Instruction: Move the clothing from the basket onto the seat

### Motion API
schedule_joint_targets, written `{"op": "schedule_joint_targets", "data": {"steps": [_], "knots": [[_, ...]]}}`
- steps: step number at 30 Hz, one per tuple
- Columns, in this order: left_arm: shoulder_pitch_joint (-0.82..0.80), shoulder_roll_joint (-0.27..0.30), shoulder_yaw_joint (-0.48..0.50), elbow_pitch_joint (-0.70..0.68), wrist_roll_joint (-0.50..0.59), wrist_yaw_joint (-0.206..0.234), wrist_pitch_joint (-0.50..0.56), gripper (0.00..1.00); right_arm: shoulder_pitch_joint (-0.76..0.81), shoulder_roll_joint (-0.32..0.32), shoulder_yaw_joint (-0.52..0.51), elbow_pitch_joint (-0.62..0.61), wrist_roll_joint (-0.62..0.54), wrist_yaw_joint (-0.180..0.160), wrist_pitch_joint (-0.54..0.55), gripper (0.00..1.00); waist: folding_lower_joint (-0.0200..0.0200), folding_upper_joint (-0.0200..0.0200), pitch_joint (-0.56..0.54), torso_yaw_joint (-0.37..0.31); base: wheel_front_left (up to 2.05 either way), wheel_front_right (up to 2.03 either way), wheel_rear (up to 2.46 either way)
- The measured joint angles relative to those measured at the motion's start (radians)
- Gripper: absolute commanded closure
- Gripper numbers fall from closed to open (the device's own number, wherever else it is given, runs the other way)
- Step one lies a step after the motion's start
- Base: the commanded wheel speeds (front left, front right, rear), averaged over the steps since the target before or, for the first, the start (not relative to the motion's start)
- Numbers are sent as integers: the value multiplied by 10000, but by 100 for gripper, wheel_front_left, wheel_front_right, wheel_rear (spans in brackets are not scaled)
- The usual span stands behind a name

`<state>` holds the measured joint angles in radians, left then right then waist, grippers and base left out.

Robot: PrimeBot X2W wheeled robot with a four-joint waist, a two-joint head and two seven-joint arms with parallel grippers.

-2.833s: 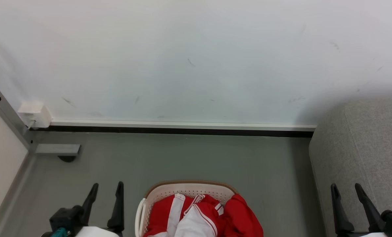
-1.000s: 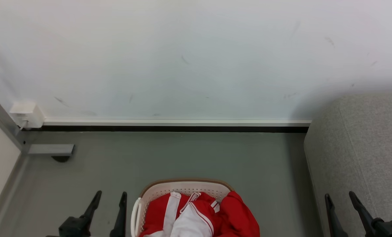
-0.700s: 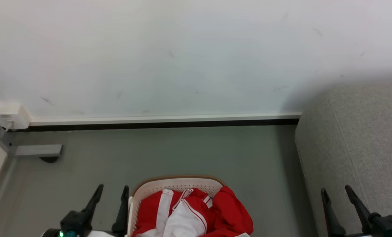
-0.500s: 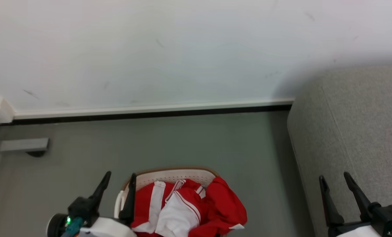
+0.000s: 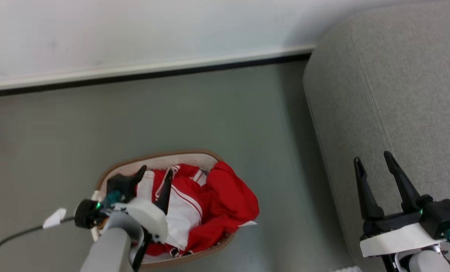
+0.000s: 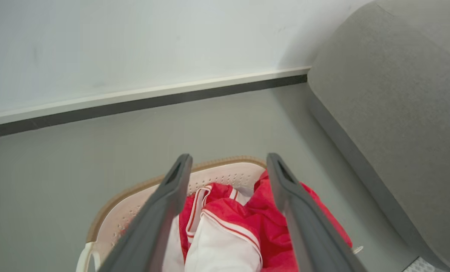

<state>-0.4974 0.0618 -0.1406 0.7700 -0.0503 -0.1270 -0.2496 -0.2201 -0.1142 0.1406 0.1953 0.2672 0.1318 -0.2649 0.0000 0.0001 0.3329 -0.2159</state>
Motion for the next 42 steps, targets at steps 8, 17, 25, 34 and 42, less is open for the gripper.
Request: {"op": "schedule_joint_targets", "data": {"steps": [8, 17, 25, 34, 42], "knots": [[-1857, 245, -82, 2211, 167, 270, 711, 0, -522, 222, 73, -372, 42, 0, 0, 0, 1, -1, 1390, -635, 0, 0, 0], [-3069, 512, -67, 3914, 236, 897, 1530, 0, -976, 382, 125, -702, 61, 0, 0, 0, 1, 0, 2715, -1066, 0, 0, 0], [-3761, 805, 128, 4660, -35, 1386, 1954, 0, -1276, 493, 414, -861, 92, 0, 0, 0, 2, -1, 3557, -1277, 0, 0, 0], [-4314, 986, 136, 4901, -261, 1365, 2220, 0, -1332, 514, 439, -945, 96, 0, 0, 0, 1, -1, 4238, -1362, 0, 0, 0], [-4514, 924, 163, 5033, -497, 853, 2495, 0, -1456, 543, 520, -959, 96, 0, 0, 0, 0, -1, 4628, -1359, 0, 0, 0]]}}
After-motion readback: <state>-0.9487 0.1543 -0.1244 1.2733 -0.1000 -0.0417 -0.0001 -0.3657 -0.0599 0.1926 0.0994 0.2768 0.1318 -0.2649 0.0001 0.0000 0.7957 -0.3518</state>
